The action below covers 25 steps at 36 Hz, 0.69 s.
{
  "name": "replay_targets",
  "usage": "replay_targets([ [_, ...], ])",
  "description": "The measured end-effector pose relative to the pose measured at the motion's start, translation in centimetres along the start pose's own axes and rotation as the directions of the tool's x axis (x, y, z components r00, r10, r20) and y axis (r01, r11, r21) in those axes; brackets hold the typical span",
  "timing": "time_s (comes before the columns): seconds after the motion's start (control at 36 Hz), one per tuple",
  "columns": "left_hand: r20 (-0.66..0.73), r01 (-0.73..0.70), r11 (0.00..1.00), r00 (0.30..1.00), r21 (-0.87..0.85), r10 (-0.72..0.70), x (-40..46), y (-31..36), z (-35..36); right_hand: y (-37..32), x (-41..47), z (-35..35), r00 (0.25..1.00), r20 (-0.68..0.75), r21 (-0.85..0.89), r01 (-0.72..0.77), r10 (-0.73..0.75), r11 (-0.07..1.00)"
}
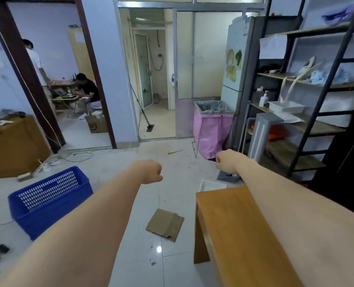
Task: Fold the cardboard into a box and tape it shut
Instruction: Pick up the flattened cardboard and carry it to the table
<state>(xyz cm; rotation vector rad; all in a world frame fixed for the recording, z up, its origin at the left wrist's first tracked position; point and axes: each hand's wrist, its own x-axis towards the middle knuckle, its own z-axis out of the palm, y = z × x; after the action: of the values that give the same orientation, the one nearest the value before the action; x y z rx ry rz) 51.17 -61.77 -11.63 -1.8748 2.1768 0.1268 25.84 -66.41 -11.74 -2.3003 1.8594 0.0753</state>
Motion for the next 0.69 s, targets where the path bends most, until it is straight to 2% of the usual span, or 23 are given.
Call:
replay_targets([
  [0.25,0.028,-0.018,1.0,0.999,-0.013,0.018,9.8,-3.1,0.5,0.5,8.8,1.6,0.999,0.039,0.024,0.008,-0.008,1.0],
  [0.5,0.023,-0.101,0.995,0.995,-0.013,0.102,22.6,-6.5,-1.7,1.7,18.6,0.1,0.988,0.023,0.011,-0.151,0.151,0.988],
  [0.69,-0.019,-0.137,0.99,0.99,-0.026,0.137,31.2,-9.0,-3.1,2.0,26.0,-0.5,0.986,0.019,-0.006,-0.163,0.163,0.987],
])
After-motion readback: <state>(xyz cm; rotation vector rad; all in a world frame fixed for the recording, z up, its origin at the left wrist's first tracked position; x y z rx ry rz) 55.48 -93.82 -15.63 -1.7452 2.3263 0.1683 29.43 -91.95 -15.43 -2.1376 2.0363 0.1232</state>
